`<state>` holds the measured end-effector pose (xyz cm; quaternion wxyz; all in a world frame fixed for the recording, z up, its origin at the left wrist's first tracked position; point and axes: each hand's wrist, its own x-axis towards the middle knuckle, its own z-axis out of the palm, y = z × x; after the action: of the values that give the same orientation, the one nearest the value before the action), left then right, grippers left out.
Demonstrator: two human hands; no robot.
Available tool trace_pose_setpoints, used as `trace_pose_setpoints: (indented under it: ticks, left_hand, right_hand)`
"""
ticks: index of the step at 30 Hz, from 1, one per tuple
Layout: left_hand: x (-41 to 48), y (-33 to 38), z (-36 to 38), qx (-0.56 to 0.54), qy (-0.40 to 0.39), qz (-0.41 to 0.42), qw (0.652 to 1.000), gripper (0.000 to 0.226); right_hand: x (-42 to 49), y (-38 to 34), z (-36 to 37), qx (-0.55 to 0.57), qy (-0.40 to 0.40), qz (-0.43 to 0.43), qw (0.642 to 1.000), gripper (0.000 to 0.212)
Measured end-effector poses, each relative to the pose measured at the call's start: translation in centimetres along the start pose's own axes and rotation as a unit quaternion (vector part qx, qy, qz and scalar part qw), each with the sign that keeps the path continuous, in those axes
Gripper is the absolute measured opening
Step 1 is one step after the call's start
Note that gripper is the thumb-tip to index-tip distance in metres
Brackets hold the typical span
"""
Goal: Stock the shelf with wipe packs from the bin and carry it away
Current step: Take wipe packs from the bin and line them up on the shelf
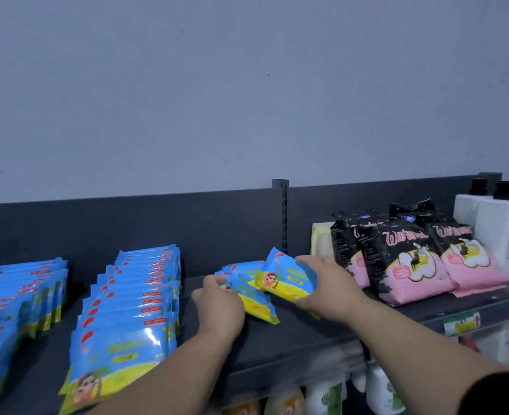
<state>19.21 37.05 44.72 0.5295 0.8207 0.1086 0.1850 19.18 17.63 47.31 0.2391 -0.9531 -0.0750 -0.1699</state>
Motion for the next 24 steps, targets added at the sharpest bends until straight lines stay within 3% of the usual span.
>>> trace_pose_setpoints:
  ticks: [6,12,17,24]
  left_hand:
    - [4.4,1.1,0.8,0.249,-0.066,-0.066,0.964,0.049]
    - [7.0,1.2,0.9,0.248,-0.078,-0.079,0.962,0.060]
    - [8.8,1.4,1.9,0.265,-0.101,-0.056,0.957,0.076]
    - [12.0,1.8,3.3,0.285,-0.196,-0.053,0.937,0.096]
  right_hand:
    - [5.0,0.7,1.6,-0.005,-0.108,-0.051,0.993,0.084]
    - [8.3,0.8,4.0,0.109,-0.147,-0.085,0.980,0.089]
    - [12.2,2.4,5.1,0.131,-0.115,-0.047,0.984,0.067]
    - [16.1,3.6,7.3,0.112,-0.235,-0.009,0.965,0.102]
